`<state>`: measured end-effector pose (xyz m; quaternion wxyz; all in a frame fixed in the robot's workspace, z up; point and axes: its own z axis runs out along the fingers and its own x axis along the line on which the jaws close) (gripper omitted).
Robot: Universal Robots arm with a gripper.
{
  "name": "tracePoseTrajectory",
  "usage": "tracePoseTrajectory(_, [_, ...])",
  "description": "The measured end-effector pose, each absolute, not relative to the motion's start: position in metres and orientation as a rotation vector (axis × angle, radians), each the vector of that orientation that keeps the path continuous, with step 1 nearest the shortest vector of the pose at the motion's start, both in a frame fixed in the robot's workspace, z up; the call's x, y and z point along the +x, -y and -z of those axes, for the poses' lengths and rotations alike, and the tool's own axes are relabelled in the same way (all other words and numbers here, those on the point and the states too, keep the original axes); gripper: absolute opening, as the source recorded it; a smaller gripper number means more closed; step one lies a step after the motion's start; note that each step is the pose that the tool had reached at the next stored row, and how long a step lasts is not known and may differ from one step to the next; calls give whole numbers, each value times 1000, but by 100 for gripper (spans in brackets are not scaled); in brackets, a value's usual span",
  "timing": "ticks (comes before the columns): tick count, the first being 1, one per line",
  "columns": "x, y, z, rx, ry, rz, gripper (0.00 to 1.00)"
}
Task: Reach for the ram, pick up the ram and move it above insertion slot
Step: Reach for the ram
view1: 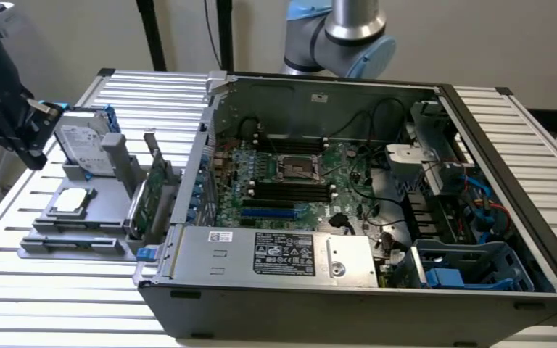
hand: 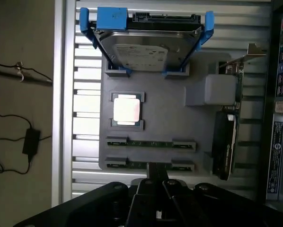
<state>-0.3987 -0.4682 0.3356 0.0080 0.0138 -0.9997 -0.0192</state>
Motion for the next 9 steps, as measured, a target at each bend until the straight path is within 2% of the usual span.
tracePoseTrajectory(9, [-397, 478, -330, 54, 3125, 60, 11])
